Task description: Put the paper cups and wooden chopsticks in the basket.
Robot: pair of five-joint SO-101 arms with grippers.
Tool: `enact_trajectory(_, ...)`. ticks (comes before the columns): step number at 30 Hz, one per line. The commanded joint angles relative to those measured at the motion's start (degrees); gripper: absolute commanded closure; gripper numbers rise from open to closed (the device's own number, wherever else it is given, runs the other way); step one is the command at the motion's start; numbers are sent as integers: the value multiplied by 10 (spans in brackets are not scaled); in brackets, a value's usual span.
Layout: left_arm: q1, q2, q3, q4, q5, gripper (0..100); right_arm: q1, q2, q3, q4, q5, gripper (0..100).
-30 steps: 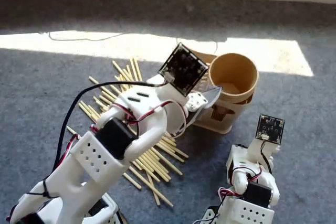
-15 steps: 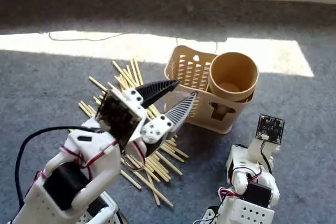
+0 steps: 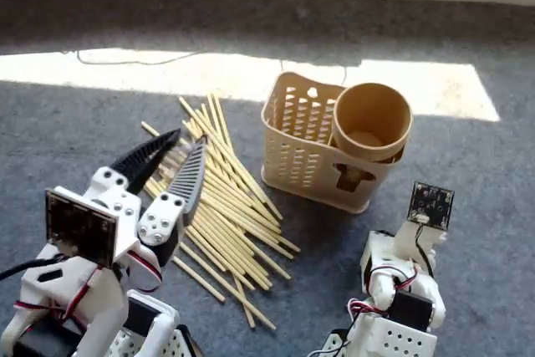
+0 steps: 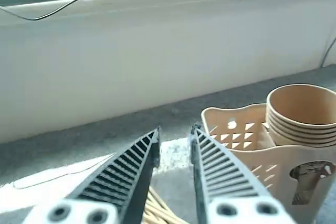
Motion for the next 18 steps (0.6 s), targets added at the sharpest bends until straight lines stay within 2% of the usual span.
enact_trajectory(1,-73,-48,27,24,4,895,6,-4,62,-12,-3,980)
enact_trajectory(7,-169,-161,157,21,3,892,6,-4,62,-12,-3,980)
enact_trajectory(9,-193,-156,182,21,4,892,6,-4,62,-12,-3,980)
enact_trajectory(18,-204,-145,303,5,6,892,5,-4,62,-12,-3,980)
